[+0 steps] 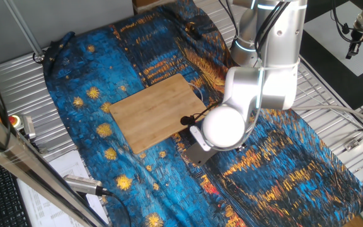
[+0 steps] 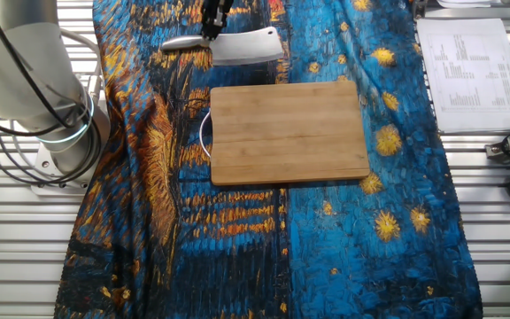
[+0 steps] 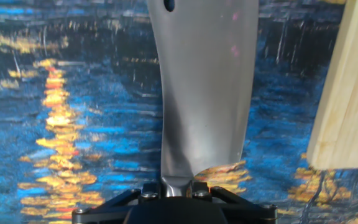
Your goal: Put the knife on the cutting board
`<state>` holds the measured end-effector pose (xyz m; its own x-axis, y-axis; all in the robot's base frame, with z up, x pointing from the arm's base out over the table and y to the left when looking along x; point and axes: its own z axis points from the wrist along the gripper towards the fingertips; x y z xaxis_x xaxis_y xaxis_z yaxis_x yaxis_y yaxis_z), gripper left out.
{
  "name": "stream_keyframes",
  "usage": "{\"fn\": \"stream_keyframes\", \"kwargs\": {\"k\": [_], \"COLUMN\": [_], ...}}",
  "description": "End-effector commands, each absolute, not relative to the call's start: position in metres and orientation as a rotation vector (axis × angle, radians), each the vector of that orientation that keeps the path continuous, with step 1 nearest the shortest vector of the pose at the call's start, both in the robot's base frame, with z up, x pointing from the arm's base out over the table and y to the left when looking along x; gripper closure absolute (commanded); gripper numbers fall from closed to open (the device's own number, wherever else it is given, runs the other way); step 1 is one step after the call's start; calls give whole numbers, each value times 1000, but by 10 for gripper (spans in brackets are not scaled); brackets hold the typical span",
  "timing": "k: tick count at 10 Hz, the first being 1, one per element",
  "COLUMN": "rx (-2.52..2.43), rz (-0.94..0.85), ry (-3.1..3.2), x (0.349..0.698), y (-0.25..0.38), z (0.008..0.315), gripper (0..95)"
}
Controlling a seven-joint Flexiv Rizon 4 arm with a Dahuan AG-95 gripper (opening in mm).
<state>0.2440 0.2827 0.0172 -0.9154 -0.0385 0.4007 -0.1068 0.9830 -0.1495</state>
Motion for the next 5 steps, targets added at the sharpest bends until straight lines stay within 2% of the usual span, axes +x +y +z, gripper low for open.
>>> {"fn": "stream_keyframes", "kwargs": {"k": [1,5], "rx": [101,114], "rz": [241,252], "ry": [-2726,-2718], "x": [247,262], "y": [287,290], "z": [14,19], "gripper": [950,950]}}
